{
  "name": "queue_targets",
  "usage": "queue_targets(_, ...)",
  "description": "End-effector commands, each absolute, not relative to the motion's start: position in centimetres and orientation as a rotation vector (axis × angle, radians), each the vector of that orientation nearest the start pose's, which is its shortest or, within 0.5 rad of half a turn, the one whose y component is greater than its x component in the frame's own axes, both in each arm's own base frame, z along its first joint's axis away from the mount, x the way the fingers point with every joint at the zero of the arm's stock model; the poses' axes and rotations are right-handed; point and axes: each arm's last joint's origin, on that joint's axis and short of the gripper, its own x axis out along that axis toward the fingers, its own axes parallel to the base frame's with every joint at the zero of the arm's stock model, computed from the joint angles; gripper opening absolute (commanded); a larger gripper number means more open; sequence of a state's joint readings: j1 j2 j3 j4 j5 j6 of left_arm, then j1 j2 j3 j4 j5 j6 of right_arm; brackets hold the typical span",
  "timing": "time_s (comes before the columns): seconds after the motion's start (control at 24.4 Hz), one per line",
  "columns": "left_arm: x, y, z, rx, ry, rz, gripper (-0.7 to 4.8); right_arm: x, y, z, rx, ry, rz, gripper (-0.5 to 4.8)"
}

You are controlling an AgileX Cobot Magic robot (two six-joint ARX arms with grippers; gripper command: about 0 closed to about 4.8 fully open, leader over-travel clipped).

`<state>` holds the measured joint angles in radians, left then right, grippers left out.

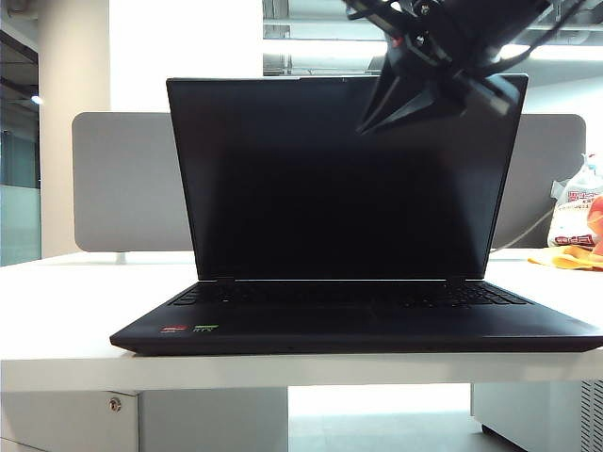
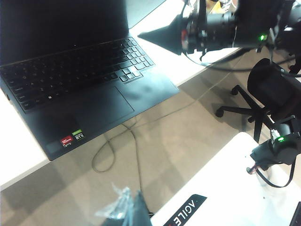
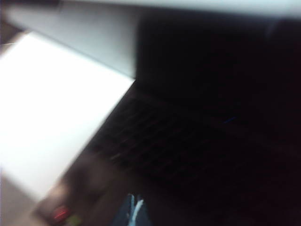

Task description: Open the lid of the laptop and use the keypad to enter the password "123".

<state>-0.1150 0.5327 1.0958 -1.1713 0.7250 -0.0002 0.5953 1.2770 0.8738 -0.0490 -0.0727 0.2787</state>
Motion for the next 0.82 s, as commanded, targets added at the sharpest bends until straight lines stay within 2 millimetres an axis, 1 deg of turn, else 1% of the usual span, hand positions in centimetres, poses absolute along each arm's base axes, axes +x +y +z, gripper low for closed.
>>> queue_targets(0.04,3.8,-2.4,36.9,-0.181,0.587,-0.808,-0.06,23.5,15.7,28.7,0.024,0.42,0.501,-0.06)
queue_targets(0.12,3.9,-2.4,37.0,-0.181,0.586,-0.808,-0.06,23.7,15.5,29.1,-0.008,0.394,0.469,-0.06)
queue_targets(0.21,4.0,-2.4,36.9,-0.181,0.59,-0.808,-0.06,23.9,15.2,29.1,-0.033,0.384,0.434,-0.06)
queue_targets(0.33,4.5,-2.4,37.0,-0.177,0.595,-0.811,-0.06,24.9,14.7,28.3,-0.039,0.408,0.396,-0.06)
queue_targets(0.45,4.7,-2.5,37.0,-0.176,0.593,-0.81,-0.06,25.4,14.7,27.8,-0.04,0.418,0.384,-0.06)
queue_targets(0.62,5.2,-2.5,37.2,-0.173,0.582,-0.813,-0.06,26.0,14.4,27.9,-0.027,0.384,0.362,-0.06)
queue_targets(0.82,5.8,-2.6,37.2,-0.171,0.587,-0.811,-0.06,27.6,14.4,28.4,-0.048,0.377,0.341,-0.06)
